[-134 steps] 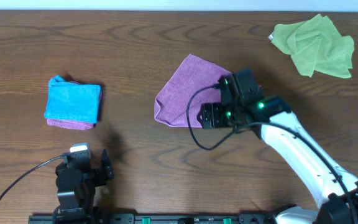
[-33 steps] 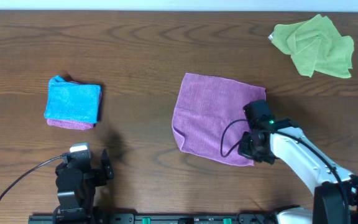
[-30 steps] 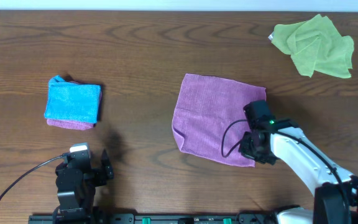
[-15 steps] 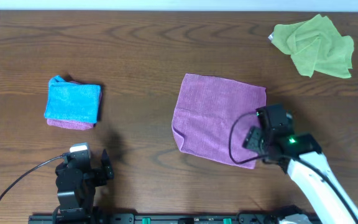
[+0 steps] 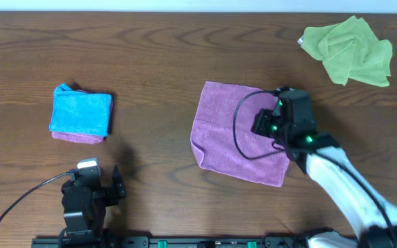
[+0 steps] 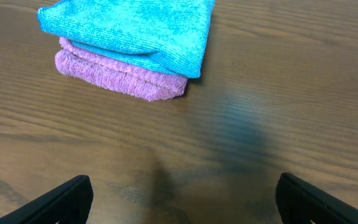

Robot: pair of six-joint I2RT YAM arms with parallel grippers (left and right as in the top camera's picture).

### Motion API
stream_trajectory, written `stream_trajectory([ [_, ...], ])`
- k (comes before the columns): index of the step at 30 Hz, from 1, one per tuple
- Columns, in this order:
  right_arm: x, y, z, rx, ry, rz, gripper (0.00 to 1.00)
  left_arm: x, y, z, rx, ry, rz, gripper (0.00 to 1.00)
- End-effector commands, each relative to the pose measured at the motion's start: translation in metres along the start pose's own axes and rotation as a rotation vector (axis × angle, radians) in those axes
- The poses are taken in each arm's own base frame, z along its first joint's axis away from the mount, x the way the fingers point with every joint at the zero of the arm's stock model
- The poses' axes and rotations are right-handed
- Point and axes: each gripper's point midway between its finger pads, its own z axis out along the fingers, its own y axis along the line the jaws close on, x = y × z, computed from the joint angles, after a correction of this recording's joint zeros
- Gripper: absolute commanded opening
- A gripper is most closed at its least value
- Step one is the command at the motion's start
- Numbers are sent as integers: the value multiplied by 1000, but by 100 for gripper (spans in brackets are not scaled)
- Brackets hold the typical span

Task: Fold the cloth
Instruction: 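Regrasp the cloth's top corner with the right gripper and pull it flat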

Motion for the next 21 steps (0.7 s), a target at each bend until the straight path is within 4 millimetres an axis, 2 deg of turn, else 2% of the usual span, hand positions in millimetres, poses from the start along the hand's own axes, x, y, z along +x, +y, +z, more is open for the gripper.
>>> stream_trajectory([
  [1, -13, 15, 18, -40, 26, -11, 1, 5, -1, 1, 3, 15, 20, 95],
  [8, -43, 41, 64, -70, 62, -46, 1, 5, -1, 1, 3, 15, 20, 95],
  [11, -49, 53, 80, -83, 72, -60, 1, 5, -1, 1, 3, 15, 20, 95],
  [16, -47, 79, 108, -108, 101, -97, 1, 5, -1, 1, 3, 15, 20, 95],
  [21, -33, 98, 132, -115, 148, -131, 1, 5, -1, 1, 3, 14, 20, 95],
])
